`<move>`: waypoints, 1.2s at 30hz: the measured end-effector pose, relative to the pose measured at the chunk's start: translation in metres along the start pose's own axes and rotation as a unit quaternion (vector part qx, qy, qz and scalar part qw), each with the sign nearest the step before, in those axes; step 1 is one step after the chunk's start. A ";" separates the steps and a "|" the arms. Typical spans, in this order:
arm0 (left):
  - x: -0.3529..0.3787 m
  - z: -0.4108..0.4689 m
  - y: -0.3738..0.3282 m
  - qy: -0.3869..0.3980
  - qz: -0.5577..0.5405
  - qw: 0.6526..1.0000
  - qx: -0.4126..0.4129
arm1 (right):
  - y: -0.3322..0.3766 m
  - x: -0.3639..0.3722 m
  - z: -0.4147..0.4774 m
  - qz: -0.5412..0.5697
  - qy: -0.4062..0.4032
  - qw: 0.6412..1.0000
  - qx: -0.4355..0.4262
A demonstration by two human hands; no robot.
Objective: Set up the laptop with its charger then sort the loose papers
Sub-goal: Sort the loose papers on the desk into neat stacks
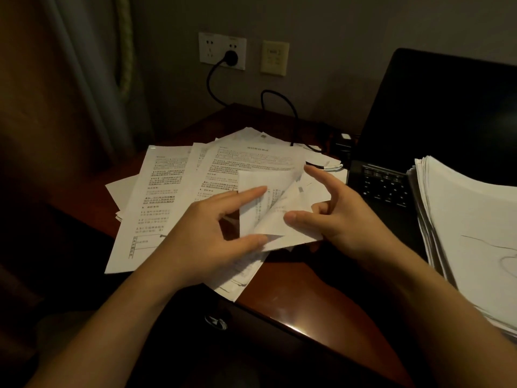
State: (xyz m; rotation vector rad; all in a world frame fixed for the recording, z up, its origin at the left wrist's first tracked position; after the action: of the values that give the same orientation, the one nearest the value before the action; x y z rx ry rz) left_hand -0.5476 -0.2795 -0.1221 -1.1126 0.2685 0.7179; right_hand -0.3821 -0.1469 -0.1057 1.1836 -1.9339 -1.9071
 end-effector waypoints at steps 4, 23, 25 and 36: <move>0.000 0.000 -0.002 -0.017 -0.041 0.999 -0.002 | 0.003 -0.010 -0.003 0.001 0.069 0.997 0.026; -0.004 0.001 -0.004 -0.040 -0.039 0.998 0.020 | 0.011 -0.008 -0.008 0.027 0.050 0.998 -0.011; -0.001 0.000 -0.008 -0.016 -0.050 0.998 0.026 | 0.010 -0.004 -0.009 0.088 0.042 0.995 -0.014; -0.005 0.003 -0.004 -0.044 -0.128 0.991 0.002 | -0.009 0.000 0.008 0.293 0.012 0.949 0.114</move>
State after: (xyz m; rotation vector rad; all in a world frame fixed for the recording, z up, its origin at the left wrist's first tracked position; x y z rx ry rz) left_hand -0.5491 -0.2794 -0.1155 -1.0858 0.0512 0.5359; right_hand -0.3834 -0.1391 -0.1153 0.5636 -2.2103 -1.3822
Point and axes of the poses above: each hand's wrist, its own z-axis towards the middle knuckle, its own x-axis out of the palm, y = z × x, the point moved 4 cm from there along z, towards the middle knuckle, and after that the axes turned 9 degrees about x, right-handed, at the moved point
